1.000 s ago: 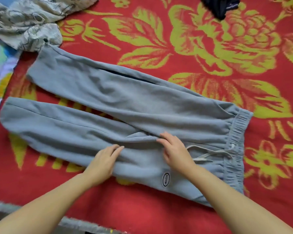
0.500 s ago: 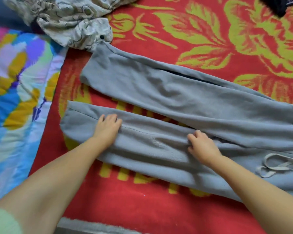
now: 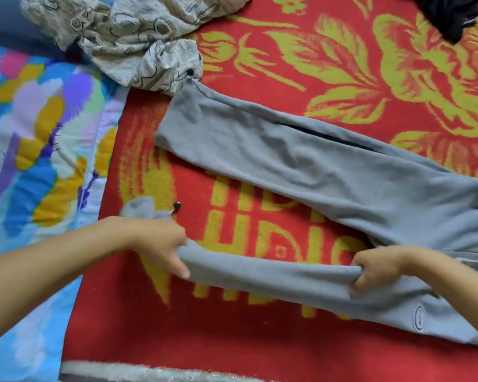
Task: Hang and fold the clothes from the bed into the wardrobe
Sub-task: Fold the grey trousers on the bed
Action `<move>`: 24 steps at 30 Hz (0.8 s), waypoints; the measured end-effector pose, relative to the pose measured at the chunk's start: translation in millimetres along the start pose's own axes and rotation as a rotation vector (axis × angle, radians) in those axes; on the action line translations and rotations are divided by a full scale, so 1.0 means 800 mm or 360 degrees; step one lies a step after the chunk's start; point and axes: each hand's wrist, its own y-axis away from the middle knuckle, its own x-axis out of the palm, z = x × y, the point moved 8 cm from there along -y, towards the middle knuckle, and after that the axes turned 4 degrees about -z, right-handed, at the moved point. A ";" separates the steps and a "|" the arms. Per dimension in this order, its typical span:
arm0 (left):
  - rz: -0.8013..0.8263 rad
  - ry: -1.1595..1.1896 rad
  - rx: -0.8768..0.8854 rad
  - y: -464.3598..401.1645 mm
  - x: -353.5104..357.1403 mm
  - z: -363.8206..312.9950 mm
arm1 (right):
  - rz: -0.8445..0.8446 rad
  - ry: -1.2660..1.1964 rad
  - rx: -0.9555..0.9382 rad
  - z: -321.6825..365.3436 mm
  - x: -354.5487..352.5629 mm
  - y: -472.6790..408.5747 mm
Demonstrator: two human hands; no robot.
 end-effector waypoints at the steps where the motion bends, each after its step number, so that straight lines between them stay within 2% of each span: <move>1: 0.0229 0.0021 -0.0076 0.010 0.001 0.010 | 0.0142 -0.0103 0.0006 0.001 -0.005 0.007; 2: 0.0394 0.0077 -0.0154 0.015 -0.007 0.023 | 0.0196 -0.0212 0.0029 0.000 -0.016 0.013; 4: 0.0527 0.0178 -0.0345 0.009 -0.039 0.061 | 0.0116 -0.0313 0.0108 -0.006 -0.044 0.010; 6: 0.0472 0.0089 -0.0573 -0.012 -0.072 0.104 | -0.0241 -0.0180 0.0166 -0.015 -0.081 -0.012; 7: 0.0345 -0.0017 -0.0666 -0.026 -0.088 0.124 | -0.0479 -0.0098 0.0173 -0.017 -0.098 -0.025; 8: 0.0178 -0.0119 -0.0749 -0.043 -0.099 0.141 | -0.0734 -0.0065 0.0176 -0.018 -0.110 -0.040; 10: -0.0324 -0.0148 -0.0942 -0.063 -0.109 0.167 | -0.1244 -0.0198 0.0173 -0.018 -0.128 -0.050; 12: -0.0950 0.0090 -0.1128 -0.057 -0.104 0.179 | -0.1711 -0.0236 0.0146 -0.006 -0.125 -0.040; 14: -0.1452 0.0361 -0.1133 -0.049 -0.078 0.171 | -0.2051 -0.0054 -0.0128 0.029 -0.102 -0.019; 15: -0.1610 0.0541 -0.1139 -0.044 -0.056 0.164 | -0.2048 0.0069 -0.0340 0.052 -0.079 -0.015; 17: -0.1839 0.0964 -0.1280 -0.030 0.003 0.152 | -0.1687 0.0211 -0.0613 0.084 -0.014 -0.026; 19: -0.1978 0.1395 -0.1561 -0.010 0.070 0.141 | -0.1240 0.0327 -0.0576 0.091 0.054 -0.050; 21: -0.1841 0.1641 -0.1736 0.001 0.132 0.131 | -0.0926 0.0461 -0.0427 0.090 0.112 -0.070; 24: -0.1588 0.1780 -0.1544 0.000 0.166 0.138 | -0.0976 0.0546 -0.0274 0.096 0.126 -0.083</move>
